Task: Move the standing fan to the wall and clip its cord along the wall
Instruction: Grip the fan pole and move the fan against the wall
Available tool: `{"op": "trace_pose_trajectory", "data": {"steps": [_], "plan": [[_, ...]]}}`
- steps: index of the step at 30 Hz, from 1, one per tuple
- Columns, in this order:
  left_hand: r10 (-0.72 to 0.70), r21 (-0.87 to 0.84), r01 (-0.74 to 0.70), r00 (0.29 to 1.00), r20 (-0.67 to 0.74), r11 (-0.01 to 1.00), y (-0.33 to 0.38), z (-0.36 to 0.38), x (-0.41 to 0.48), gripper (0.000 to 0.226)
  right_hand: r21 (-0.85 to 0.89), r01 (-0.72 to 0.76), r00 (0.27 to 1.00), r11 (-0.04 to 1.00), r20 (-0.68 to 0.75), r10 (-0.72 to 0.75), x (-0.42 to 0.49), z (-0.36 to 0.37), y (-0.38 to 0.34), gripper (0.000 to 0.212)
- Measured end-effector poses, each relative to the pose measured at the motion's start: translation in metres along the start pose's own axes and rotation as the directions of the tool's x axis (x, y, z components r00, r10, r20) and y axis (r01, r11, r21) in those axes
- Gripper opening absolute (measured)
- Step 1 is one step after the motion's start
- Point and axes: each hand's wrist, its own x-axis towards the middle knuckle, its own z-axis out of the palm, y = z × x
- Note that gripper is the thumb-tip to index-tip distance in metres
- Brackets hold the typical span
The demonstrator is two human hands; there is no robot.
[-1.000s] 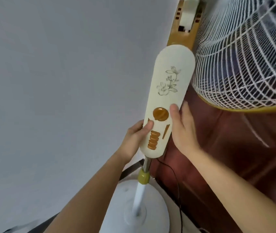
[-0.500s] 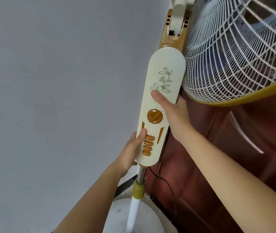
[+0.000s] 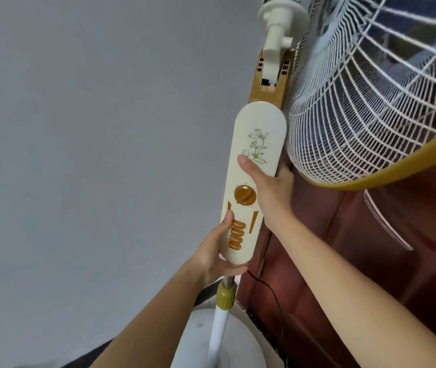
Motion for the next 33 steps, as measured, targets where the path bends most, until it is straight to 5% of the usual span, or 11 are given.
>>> {"op": "trace_pose_trajectory", "data": {"steps": [8, 16, 21, 27, 33], "plan": [[-0.055, -0.162, 0.038, 0.993, -0.103, 0.986, 0.023, 0.020, -0.034, 0.057, -0.105, -0.152, 0.988, 0.983, -0.046, 0.147, -0.003, 0.010, -0.033, 0.093], [-0.096, -0.192, 0.062, 0.980, -0.177, 0.980, 0.110, 0.041, -0.121, 0.056, 0.053, -0.172, 0.980, 0.984, 0.114, 0.166, 0.008, 0.053, -0.135, 0.067], [-0.121, -0.280, 0.042, 0.955, -0.270, 0.959, 0.200, 0.065, -0.218, 0.076, 0.051, -0.218, 0.953, 0.975, 0.225, 0.202, 0.008, 0.103, -0.254, 0.046], [-0.191, -0.275, 0.097, 0.920, -0.343, 0.956, 0.276, 0.078, -0.315, 0.099, 0.091, -0.241, 0.919, 0.966, 0.340, 0.197, 0.001, 0.156, -0.364, 0.039], [-0.132, -0.293, -0.027, 0.852, -0.506, 0.956, 0.313, 0.069, -0.398, 0.101, 0.151, -0.274, 0.867, 0.950, 0.465, 0.176, -0.031, 0.210, -0.426, 0.034]]}}
